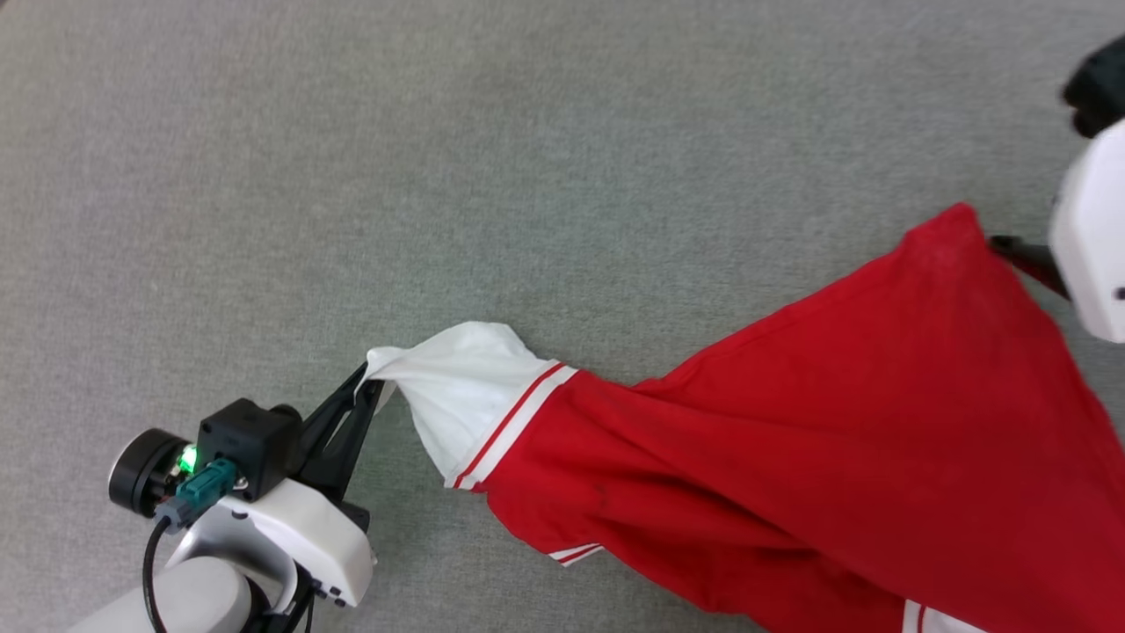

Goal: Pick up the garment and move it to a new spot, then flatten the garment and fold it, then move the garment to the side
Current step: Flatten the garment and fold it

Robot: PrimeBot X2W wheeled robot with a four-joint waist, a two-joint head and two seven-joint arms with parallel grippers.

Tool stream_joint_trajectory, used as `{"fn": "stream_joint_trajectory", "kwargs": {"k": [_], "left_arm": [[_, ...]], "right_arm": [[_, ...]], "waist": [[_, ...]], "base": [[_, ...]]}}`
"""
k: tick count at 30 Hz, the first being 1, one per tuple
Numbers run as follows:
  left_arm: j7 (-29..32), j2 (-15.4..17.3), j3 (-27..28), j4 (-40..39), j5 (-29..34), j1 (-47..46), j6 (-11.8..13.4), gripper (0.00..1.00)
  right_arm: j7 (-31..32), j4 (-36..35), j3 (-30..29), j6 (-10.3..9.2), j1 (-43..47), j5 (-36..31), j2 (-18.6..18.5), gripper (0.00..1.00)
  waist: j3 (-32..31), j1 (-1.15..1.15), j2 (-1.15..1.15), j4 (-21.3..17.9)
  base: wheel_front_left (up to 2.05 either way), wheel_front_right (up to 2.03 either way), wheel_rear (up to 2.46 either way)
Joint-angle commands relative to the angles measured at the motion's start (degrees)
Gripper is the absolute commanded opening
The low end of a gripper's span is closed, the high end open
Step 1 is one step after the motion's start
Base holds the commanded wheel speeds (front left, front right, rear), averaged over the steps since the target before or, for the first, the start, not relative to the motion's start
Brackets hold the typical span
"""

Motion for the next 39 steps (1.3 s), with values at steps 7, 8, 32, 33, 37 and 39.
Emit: {"fn": "stream_joint_trajectory", "kwargs": {"k": [7, 8, 32, 33, 37, 39], "left_arm": [[0.0, -0.9, 0.1, -0.3, 0.9, -1.7, 0.2, 0.00], [-0.1, -1.0, 0.1, -0.3, 1.0, -1.9, 0.2, 0.00], [3.0, 0.9, 3.1, 3.6, 1.9, -11.6, -3.6, 0.00], [3.5, 0.7, 3.6, 3.6, 1.7, -13.2, -3.9, 0.00], [5.8, 1.4, 5.4, 4.7, 3.5, -20.7, -5.8, 0.00], [7.3, 1.3, 6.3, 5.2, 4.3, -25.0, -6.7, 0.00]], "right_arm": [[-2.8, 8.6, 6.0, -0.04, -3.3, -1.0, 4.4, 1.00], [-3.0, 9.5, 7.6, -0.03, -2.9, -0.8, 4.6, 1.00], [-33.1, 13.0, 11.3, -0.04, -10.3, 6.4, 2.8, 0.00], [-34.3, 13.2, 10.9, -0.04, -11.1, 6.1, 3.1, 0.00], [-38.5, 14.4, 8.6, -0.04, -15.2, 3.8, 3.9, 0.00], [-40.5, 15.2, 7.2, -0.04, -17.9, 2.1, 4.6, 0.00]], "waist": [[3.9, 0.00, 0.00, 1.5], [4.2, 0.00, 0.00, 1.6], [-8.0, 0.00, 0.00, -4.2], [-8.0, 0.00, 0.00, -4.5], [-7.1, 0.00, 0.00, -5.6], [-6.0, 0.00, 0.00, -6.1]], "base": [[0.00, 0.00, 0.00], [0.00, 0.00, 0.00], [0.00, 0.00, 0.00], [0.00, 0.00, 0.00], [0.00, 0.00, 0.00], [0.00, 0.00, 0.00]]}}
